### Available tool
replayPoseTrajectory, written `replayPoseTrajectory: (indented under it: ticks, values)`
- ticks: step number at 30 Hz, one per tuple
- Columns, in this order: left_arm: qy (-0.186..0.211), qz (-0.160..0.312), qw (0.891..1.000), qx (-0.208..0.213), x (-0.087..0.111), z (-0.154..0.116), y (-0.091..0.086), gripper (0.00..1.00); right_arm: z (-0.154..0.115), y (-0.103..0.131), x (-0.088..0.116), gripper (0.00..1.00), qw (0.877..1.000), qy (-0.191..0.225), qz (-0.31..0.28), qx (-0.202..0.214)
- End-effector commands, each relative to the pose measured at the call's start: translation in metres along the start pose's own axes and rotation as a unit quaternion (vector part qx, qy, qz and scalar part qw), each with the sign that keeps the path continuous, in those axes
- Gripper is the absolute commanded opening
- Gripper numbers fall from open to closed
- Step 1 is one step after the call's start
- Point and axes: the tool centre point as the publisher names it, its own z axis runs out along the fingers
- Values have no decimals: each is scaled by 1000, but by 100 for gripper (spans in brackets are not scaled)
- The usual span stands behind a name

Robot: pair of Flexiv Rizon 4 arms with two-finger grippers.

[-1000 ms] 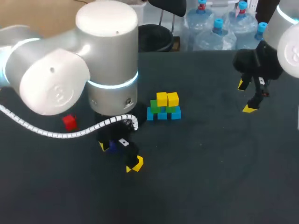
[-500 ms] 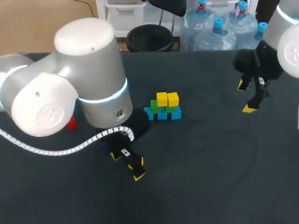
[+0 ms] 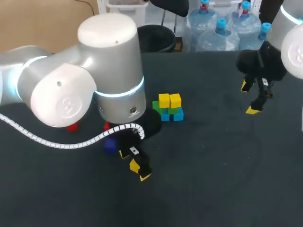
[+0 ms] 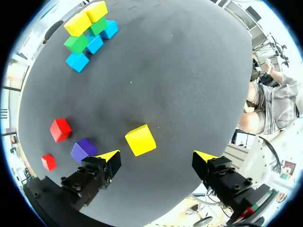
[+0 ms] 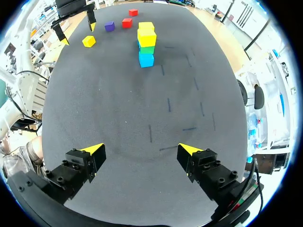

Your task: Place the blue cubes, place green cubes on the blue cubes, place the yellow cubes on the green cubes, then place the red cubes on the yellow cubes, and place purple cube on the red cubes.

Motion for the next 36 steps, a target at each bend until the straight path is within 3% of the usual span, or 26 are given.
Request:
replayPoseTrajectory:
  ticks: [1,5,8,15,21,28,36]
  values:
    - [2,1,1000,1,-1,0,1,100,1,-1,0,100,1000,-1,0,-1]
    - [2,1,1000,1,-1,0,1,100,1,-1,0,100,1000,-1,0,-1]
    - [16,-23,1000,3,-4,6,-2,100,1,-1,0,100,1000,-1,0,-1]
    - [-2,-71,997,0,6,7,-8,100,1,-1,0,100,1000,-1,0,-1]
    - [6,-74,997,-11,2,3,-9,100,1,-1,0,100,1000,-1,0,-1]
    - [-23,-70,997,-3,-10,5,-4,100,1,-1,0,100,1000,-1,0,-1]
    - [-24,-73,997,7,-21,15,-4,100,1,-1,0,100,1000,-1,0,-1]
